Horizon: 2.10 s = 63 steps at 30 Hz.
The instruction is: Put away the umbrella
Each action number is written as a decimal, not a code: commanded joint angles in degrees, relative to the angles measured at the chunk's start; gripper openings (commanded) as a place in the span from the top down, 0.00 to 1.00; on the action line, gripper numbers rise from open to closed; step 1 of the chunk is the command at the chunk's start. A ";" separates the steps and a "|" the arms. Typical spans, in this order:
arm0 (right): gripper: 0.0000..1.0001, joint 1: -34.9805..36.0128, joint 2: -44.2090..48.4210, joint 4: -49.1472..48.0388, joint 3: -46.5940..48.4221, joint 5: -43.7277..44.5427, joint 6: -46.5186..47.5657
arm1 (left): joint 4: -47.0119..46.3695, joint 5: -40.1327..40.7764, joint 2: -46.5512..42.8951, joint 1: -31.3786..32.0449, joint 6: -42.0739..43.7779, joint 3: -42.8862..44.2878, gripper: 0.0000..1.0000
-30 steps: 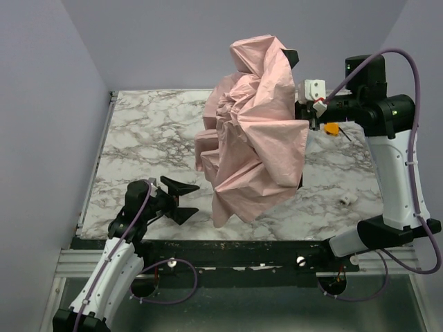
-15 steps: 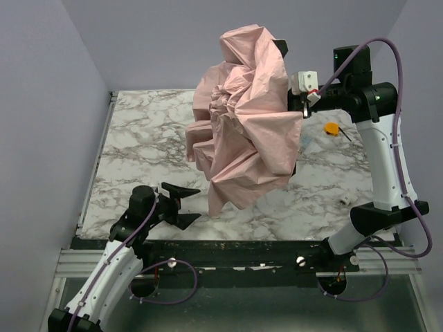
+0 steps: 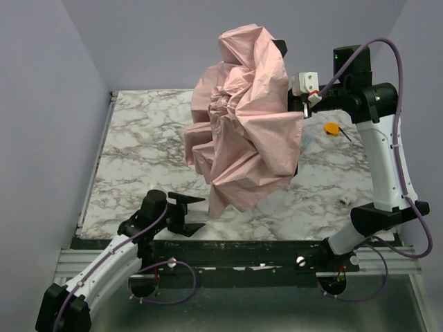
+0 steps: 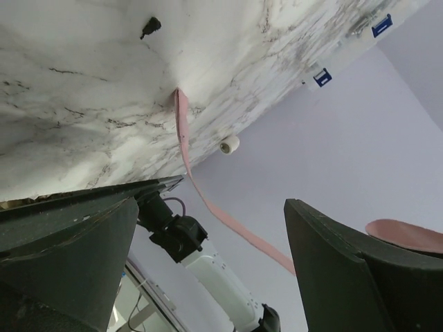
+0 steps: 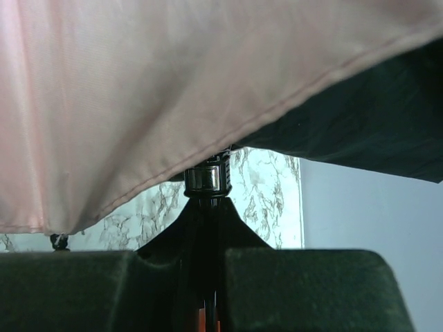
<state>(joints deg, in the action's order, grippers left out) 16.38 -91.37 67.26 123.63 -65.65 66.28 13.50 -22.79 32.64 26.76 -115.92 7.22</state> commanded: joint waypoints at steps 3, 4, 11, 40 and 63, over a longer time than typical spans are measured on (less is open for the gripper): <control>0.99 -0.21 2.52 -2.00 -0.59 -4.14 1.16 | -3.52 4.32 2.95 1.63 -2.82 0.37 0.12; 0.99 -0.21 2.52 -2.03 -0.66 -4.14 1.13 | -3.51 4.49 3.28 2.10 -2.87 0.55 0.13; 0.99 -0.21 2.92 -1.98 -1.34 -4.23 1.31 | -6.84 6.57 6.23 6.09 -5.48 -0.83 0.29; 0.99 -0.21 4.36 -1.35 -3.00 -4.51 1.75 | -33.48 12.50 18.15 10.59 -5.59 -5.21 1.00; 1.00 -0.21 6.72 1.46 -2.56 4.45 -1.50 | -33.51 1.40 11.43 -13.71 14.00 -0.57 1.00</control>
<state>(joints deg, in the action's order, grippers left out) 16.38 -87.13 67.57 121.08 -60.47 64.10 -15.97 -14.06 38.52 17.37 -107.81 2.52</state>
